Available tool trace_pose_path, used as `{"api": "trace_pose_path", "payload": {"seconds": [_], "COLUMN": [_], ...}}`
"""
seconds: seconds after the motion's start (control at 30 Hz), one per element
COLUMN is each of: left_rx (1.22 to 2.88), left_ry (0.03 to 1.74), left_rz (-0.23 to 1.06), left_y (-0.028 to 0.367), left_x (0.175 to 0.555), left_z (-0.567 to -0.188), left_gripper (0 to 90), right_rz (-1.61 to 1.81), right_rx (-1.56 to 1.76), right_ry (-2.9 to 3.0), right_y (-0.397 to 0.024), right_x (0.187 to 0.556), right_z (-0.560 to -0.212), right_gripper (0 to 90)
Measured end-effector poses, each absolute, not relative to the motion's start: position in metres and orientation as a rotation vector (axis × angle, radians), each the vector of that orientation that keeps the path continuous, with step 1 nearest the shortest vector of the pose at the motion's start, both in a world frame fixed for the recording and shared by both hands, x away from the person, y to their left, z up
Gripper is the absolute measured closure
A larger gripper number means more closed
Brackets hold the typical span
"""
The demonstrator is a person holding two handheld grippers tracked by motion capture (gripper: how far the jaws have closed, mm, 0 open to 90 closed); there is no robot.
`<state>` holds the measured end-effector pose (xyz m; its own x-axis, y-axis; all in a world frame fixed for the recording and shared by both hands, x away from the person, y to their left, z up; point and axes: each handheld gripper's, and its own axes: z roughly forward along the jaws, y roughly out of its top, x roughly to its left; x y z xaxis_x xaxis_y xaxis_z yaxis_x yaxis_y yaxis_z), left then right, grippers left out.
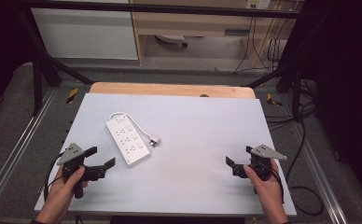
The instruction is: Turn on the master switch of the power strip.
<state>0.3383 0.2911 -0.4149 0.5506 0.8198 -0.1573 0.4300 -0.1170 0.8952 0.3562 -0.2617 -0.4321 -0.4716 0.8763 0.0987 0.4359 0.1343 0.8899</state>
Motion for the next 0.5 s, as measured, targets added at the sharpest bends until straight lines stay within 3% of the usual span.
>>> {"api": "trace_pose_path", "payload": {"seconds": [0.4, 0.5], "left_rx": [1.816, 1.818], "left_ry": [1.028, 1.012], "left_rz": [0.441, 0.451], "left_y": [0.277, 0.275], "left_x": [0.328, 0.326], "left_z": [-0.431, -0.429], "left_gripper": [8.5, 7.9], "right_rz": [1.226, 1.069], "right_rx": [1.300, 1.367], "right_ry": [1.990, 2.025], "right_y": [-0.264, -0.264], "right_x": [0.361, 0.371], "right_z": [-0.439, -0.453], "right_gripper": [3.1, 3.6]}}
